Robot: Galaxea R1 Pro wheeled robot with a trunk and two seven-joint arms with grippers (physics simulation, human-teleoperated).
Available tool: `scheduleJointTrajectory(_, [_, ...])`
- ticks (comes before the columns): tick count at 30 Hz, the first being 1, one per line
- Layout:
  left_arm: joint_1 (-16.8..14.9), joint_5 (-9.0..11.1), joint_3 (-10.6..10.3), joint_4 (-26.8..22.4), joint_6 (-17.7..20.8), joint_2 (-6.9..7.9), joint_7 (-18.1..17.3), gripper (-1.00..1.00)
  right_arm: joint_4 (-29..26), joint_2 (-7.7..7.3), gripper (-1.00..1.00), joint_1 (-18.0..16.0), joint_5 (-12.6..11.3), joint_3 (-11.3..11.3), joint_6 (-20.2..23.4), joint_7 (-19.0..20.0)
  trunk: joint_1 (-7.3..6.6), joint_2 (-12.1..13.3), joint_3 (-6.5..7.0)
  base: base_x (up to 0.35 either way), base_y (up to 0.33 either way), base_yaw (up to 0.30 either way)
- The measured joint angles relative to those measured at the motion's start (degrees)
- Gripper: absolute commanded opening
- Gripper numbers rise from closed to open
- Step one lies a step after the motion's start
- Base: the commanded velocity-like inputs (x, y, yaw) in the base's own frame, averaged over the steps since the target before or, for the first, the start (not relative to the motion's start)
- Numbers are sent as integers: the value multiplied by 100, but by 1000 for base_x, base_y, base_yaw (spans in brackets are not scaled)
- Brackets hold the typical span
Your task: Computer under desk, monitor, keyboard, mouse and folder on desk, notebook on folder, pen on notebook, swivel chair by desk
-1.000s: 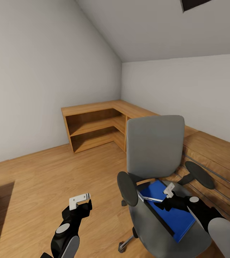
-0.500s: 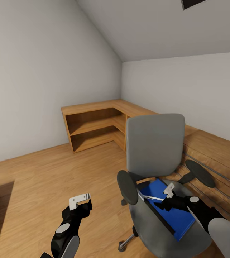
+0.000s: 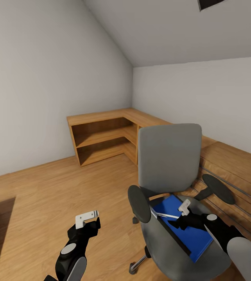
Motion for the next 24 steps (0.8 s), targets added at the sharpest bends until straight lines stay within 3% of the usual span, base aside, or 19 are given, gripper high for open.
scheduleJointTrajectory(24, [0, 8, -1, 0, 0, 0, 0, 100, -3, 0, 100, -4, -19, -12, -3, 2, 66, -121, -53, 0, 0, 0])
